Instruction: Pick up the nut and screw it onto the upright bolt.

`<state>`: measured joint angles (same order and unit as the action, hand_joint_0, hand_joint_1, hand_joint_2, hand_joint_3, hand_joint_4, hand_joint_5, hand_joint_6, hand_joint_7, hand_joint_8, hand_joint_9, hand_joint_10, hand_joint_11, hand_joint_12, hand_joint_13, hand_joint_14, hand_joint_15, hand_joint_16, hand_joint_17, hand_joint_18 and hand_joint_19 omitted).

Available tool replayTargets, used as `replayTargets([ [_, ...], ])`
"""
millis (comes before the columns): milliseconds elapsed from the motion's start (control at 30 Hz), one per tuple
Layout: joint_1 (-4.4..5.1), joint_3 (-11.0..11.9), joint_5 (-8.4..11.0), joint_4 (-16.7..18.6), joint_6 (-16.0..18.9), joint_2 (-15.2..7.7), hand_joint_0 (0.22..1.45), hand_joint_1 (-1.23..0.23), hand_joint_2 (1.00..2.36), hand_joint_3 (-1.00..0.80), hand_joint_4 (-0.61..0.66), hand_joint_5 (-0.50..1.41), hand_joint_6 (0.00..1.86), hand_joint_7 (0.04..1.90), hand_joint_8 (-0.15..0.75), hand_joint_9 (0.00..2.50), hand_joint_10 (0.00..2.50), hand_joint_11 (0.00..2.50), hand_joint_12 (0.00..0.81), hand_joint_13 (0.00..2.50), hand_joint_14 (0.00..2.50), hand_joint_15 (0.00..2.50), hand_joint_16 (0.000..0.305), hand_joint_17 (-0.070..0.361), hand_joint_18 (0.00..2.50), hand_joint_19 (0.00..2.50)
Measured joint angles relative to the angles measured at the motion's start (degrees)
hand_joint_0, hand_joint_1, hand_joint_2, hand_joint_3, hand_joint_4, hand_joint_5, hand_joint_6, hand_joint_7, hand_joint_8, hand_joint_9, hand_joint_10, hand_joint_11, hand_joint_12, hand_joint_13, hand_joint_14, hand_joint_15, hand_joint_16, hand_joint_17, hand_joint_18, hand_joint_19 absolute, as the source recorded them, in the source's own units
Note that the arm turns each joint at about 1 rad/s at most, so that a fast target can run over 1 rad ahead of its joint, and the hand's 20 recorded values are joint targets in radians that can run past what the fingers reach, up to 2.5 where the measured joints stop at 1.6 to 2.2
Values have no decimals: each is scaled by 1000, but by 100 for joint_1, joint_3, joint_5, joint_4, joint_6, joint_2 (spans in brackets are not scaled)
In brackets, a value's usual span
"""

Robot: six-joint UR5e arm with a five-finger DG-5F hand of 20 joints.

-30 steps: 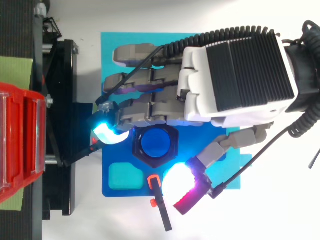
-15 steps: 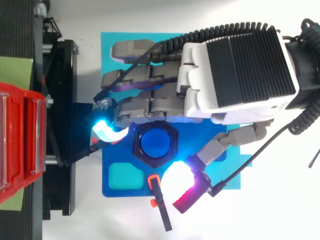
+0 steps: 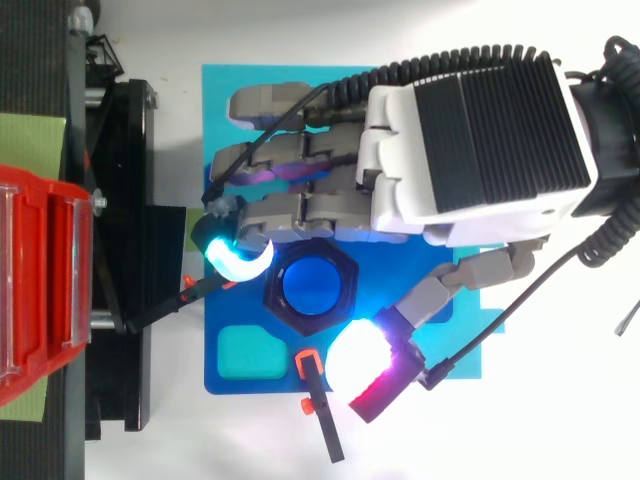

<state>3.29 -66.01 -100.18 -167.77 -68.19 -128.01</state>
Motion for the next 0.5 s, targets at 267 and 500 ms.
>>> replayTargets([
  [267,-21,0,-5,15,2,1,484,-352,1000,-500,223,-71,504,1299,256,685,0,0,204,453,0,0,14,32,41,0],
  [500,-44,0,-9,21,7,2,491,-358,1000,-500,199,-45,502,1424,265,746,0,0,205,492,0,0,13,29,71,0],
])
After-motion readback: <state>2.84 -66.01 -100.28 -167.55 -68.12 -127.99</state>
